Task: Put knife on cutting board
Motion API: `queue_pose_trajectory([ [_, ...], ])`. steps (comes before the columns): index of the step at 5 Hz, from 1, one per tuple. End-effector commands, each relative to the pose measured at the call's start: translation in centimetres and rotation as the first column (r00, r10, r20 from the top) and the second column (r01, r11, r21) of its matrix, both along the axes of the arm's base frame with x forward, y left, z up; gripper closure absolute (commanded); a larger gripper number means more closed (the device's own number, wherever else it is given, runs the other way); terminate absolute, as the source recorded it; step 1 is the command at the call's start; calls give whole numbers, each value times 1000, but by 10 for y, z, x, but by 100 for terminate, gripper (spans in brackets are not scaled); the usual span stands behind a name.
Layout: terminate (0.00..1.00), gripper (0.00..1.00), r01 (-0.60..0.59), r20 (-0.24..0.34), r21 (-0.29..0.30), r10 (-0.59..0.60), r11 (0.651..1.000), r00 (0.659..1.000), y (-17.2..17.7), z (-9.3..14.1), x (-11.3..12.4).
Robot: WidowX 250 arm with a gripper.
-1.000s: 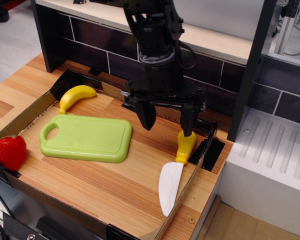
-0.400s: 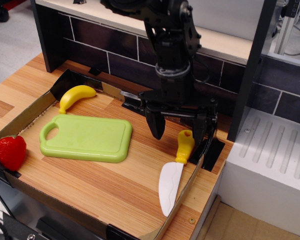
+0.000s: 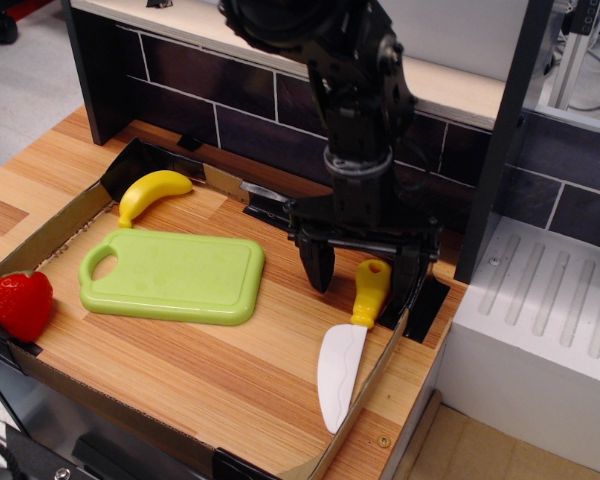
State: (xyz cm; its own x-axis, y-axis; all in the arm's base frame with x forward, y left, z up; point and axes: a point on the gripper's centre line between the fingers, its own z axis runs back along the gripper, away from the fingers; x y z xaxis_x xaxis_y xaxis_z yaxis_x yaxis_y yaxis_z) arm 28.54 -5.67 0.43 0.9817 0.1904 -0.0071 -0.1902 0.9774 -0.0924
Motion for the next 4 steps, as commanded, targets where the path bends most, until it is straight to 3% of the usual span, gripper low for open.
queue_pose_trajectory([
  [1,0,100,28,37,41,-29,999,999,-12,7,8],
  [2,0,100,124,16,87,-126,988,992,-13,20,10],
  [3,0,100,158,12,72,-159,985,987,-15,38,8],
  [4,0,100,215,-26,95,-213,972,977,-17,52,4],
])
